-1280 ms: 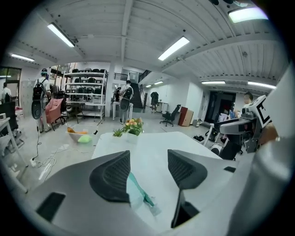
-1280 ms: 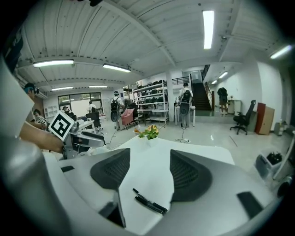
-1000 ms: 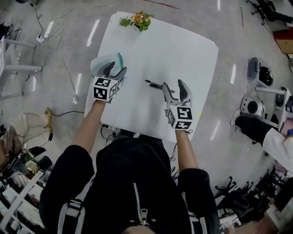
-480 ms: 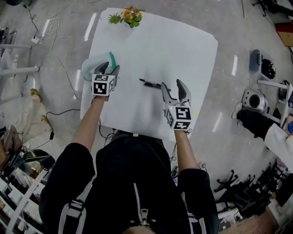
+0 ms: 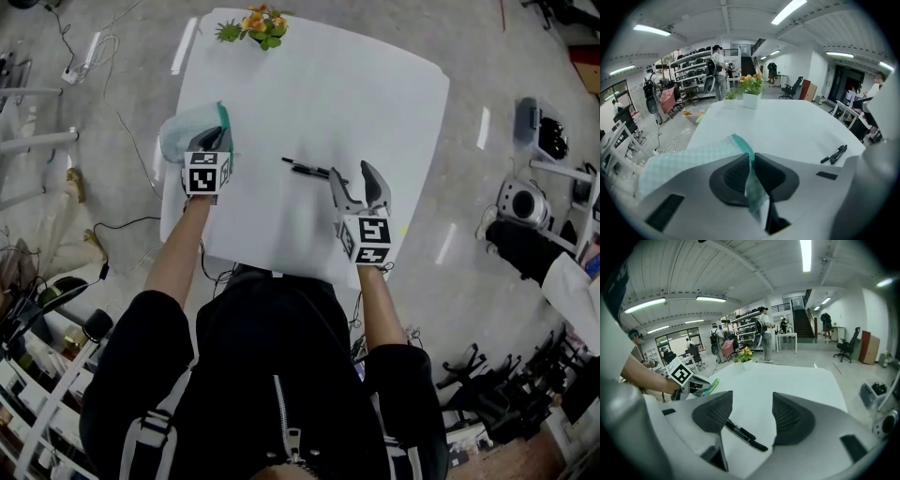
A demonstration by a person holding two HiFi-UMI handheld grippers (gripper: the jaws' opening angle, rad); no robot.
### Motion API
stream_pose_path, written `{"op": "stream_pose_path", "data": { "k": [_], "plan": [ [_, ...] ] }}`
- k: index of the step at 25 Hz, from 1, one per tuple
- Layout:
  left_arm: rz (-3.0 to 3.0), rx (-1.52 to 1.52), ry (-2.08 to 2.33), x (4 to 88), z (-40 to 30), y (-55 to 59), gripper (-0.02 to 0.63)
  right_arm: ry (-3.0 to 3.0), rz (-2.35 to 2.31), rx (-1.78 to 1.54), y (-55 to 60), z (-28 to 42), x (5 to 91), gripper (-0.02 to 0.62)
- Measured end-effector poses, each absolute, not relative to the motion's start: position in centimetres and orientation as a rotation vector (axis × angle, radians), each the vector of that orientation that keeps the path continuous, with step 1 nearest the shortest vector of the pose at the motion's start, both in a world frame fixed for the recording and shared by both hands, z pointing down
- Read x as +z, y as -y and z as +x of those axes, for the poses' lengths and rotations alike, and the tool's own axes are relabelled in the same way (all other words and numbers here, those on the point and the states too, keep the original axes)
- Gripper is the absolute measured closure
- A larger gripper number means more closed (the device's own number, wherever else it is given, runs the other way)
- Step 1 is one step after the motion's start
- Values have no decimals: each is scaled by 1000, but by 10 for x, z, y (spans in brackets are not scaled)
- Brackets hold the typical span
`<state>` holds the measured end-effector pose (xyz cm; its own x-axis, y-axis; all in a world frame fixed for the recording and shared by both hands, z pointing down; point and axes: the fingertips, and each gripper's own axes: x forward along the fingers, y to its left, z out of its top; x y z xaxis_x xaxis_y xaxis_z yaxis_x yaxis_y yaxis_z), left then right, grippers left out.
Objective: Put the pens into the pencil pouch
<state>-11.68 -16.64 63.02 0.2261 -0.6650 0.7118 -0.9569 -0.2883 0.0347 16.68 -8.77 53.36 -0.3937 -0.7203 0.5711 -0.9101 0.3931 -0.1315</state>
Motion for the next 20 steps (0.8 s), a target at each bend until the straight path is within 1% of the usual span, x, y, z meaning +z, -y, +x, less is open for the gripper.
{"op": "stream_pose_path", "data": {
  "k": [6,10,11,13,15,19,20],
  "plan": [
    [2053,808,1498,624,-120,164,577,2236,1380,610,87,163,538,336],
    [2072,836,1491,625,-120,163,574,2235,1381,614,86,162,539,337],
    [2074,843,1472,627,-118,163,564,2234,1383,616,85,162,539,337],
    [2066,859,1458,631,-115,165,458,2232,1388,619,85,162,539,337],
    [2049,881,1475,635,-116,167,429,2228,1392,621,85,163,540,337],
    [2002,933,1506,643,-120,169,428,2216,1407,625,84,169,539,339],
    [1994,940,1505,644,-120,168,440,2213,1412,627,83,171,539,339]
  ]
}}
